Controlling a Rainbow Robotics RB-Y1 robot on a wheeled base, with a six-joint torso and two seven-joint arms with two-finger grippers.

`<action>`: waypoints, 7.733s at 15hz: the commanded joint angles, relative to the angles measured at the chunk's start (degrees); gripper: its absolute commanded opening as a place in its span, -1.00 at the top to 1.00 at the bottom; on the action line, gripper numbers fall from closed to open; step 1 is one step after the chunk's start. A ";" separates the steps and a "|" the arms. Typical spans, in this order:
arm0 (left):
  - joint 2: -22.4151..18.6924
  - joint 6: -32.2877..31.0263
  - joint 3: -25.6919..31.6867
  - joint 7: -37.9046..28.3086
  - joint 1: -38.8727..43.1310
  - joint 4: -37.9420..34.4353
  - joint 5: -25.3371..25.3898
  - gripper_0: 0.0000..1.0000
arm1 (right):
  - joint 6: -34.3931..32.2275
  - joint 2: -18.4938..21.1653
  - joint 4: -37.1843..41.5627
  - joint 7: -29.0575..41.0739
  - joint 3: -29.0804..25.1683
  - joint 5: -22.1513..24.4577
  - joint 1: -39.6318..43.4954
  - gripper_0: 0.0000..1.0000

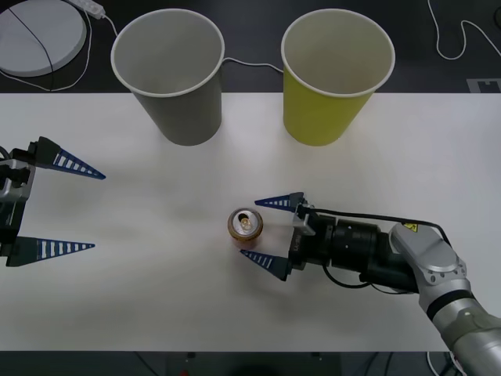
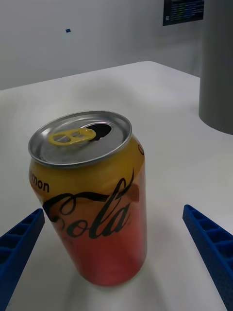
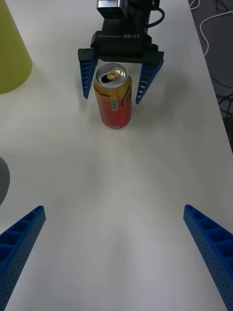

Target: Put the can into the green bin and the plastic bottle into the gray bin

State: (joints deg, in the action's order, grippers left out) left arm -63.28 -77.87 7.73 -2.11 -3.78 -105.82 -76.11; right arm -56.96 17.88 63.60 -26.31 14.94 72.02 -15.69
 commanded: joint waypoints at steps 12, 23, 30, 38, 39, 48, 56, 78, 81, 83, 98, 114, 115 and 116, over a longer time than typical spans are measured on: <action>0.00 0.00 0.00 0.00 0.00 0.00 0.00 -1.00 | 2.73 -1.01 0.04 -0.23 1.93 -0.21 -1.01 1.00; 0.00 0.00 0.00 0.00 0.00 0.00 0.00 -1.00 | 0.45 0.58 1.09 0.39 1.41 -1.62 -1.01 1.00; 0.00 0.00 0.00 0.00 0.00 0.00 0.00 -1.00 | -0.78 8.66 18.49 22.36 -0.88 9.28 4.00 1.00; 0.00 0.00 0.00 0.00 0.00 0.00 0.00 -1.00 | -11.51 17.72 39.50 62.44 -13.27 24.22 9.27 1.00; 0.00 0.00 0.00 0.00 0.00 0.00 0.00 -1.00 | -14.67 18.59 40.82 66.92 -16.00 24.57 9.27 1.00; 0.00 0.00 0.00 0.00 0.00 0.00 0.00 -1.00 | -26.45 31.60 49.43 100.58 -27.95 24.57 6.28 1.00; 0.00 0.00 0.00 0.00 0.00 0.00 0.00 -1.00 | -32.78 47.51 39.85 105.06 -29.97 20.97 -6.99 1.00; 0.00 0.00 0.00 0.00 0.00 0.00 0.00 -1.00 | -29.09 28.70 -1.02 97.42 9.23 41.53 -63.41 1.00; 0.00 0.00 0.00 0.00 0.00 0.00 0.00 -1.00 | -29.17 28.61 -1.02 94.96 9.32 41.62 -63.50 0.54; 0.00 0.00 0.00 0.00 0.00 0.00 0.00 -1.00 | -29.17 28.44 -1.02 92.06 9.23 41.80 -63.41 -0.78; 0.00 0.00 0.00 0.00 0.00 0.00 0.00 -1.00 | -33.04 34.68 10.58 87.66 -4.40 35.03 -53.83 -1.00; 0.00 0.00 0.00 0.00 0.00 0.00 0.00 -1.00 | -33.04 41.01 38.27 55.32 -34.63 18.24 -7.60 -1.00; 0.00 0.00 0.00 0.00 0.00 0.00 0.00 -1.00 | -33.04 40.92 38.62 53.21 -35.60 16.75 -4.97 -1.00; 0.00 0.00 0.00 0.00 0.00 0.00 0.00 -1.00 | -33.04 40.92 38.80 50.92 -36.21 15.08 -2.24 -1.00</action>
State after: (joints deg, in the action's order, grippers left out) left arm -63.28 -77.87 7.73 -2.11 -3.78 -105.82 -76.12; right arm -90.00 58.83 102.24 26.32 -20.78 88.31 -19.90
